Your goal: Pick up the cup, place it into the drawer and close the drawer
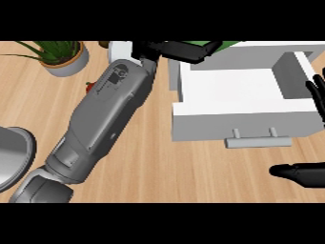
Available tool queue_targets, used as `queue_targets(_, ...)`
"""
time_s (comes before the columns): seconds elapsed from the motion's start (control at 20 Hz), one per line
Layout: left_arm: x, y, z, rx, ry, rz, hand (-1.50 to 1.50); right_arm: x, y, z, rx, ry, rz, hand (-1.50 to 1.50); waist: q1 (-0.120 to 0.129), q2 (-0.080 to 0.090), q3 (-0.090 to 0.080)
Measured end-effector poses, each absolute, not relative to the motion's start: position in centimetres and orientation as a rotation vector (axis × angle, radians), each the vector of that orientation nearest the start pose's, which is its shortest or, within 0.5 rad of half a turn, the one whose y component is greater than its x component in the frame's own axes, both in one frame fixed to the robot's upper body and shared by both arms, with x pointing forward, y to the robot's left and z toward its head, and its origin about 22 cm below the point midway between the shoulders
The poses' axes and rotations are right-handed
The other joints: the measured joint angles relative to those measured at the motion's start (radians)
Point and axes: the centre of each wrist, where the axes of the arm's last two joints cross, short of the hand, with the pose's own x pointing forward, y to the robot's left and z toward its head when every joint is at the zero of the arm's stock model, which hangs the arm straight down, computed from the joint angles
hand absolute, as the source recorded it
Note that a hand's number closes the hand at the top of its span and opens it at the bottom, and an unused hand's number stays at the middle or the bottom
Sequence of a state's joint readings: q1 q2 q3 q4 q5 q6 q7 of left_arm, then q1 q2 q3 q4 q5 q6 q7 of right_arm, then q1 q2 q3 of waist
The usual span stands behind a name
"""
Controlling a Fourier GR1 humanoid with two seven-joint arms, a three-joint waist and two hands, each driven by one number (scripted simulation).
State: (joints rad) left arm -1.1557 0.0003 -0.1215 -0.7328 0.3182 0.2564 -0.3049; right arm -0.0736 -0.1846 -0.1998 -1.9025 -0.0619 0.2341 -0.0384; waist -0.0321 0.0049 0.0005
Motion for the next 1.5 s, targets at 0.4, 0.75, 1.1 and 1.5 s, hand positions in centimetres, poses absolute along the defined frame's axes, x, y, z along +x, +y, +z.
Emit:
queue_targets(0.4,43.2,2.7,16.0,-0.233,-1.949,-0.196,1.5,23.6,-28.5,10.8,-0.049,-2.011,0.255,-1.5,-0.016,0.004,0.0)
queue_targets(0.75,43.2,2.1,14.3,-0.147,-1.895,-0.27,1.5,24.1,-28.5,11.0,-0.048,-2.014,0.253,-1.5,-0.027,0.007,0.001)
queue_targets(1.1,42.6,1.7,12.6,-0.057,-1.83,-0.384,-1.5,24.9,-28.9,11.5,-0.035,-2.021,0.265,-1.5,-0.048,0.011,0.001)
queue_targets(1.5,41.8,1.2,11.0,0.036,-1.823,-0.436,-1.5,25.5,-28.5,12.1,-0.007,-2.032,0.277,-1.5,-0.059,0.015,0.001)
